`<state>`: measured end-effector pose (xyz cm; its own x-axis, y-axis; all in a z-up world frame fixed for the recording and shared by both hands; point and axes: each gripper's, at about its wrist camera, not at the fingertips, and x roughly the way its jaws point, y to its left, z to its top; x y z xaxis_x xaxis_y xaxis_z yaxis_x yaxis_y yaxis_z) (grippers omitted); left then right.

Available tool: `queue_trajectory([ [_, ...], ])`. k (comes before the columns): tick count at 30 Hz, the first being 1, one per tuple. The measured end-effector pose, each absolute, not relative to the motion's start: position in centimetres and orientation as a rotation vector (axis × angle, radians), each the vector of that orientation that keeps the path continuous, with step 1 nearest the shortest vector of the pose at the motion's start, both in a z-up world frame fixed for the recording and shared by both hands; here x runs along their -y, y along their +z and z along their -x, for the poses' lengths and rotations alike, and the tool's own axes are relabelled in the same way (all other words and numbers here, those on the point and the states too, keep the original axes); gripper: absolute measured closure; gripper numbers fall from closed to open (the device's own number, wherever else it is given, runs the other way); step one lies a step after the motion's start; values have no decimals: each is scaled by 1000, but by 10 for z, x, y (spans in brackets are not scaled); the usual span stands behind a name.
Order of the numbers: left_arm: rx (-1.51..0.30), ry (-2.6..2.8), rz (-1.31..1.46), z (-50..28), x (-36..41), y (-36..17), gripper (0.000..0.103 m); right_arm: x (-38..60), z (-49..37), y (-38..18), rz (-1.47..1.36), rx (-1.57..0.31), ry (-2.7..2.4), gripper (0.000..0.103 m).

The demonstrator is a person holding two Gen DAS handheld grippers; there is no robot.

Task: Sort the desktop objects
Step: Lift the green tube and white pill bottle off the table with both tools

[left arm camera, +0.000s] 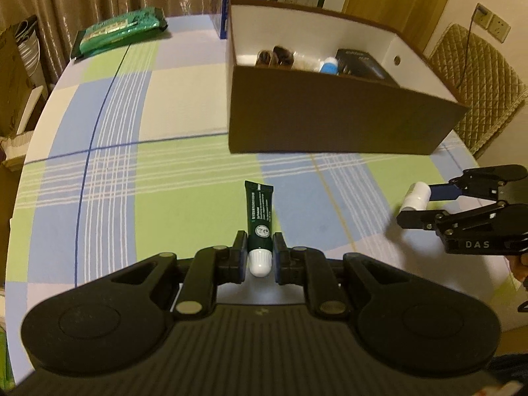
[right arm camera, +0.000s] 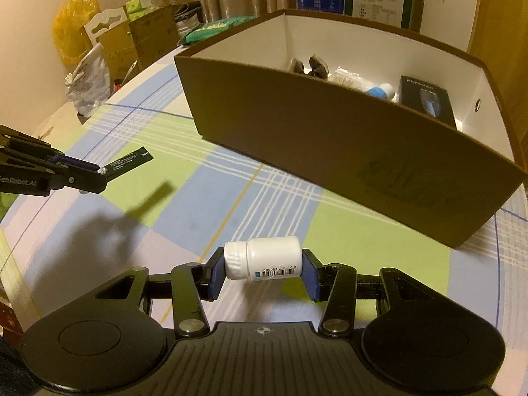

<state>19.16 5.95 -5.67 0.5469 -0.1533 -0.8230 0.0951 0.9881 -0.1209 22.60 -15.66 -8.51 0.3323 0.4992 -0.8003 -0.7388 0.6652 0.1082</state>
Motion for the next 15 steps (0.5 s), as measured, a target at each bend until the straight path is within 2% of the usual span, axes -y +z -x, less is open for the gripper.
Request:
queue_trajectory([
  [15, -856, -217, 69, -195, -50, -7, 92, 165, -235, -46, 235, -853, 807, 59],
])
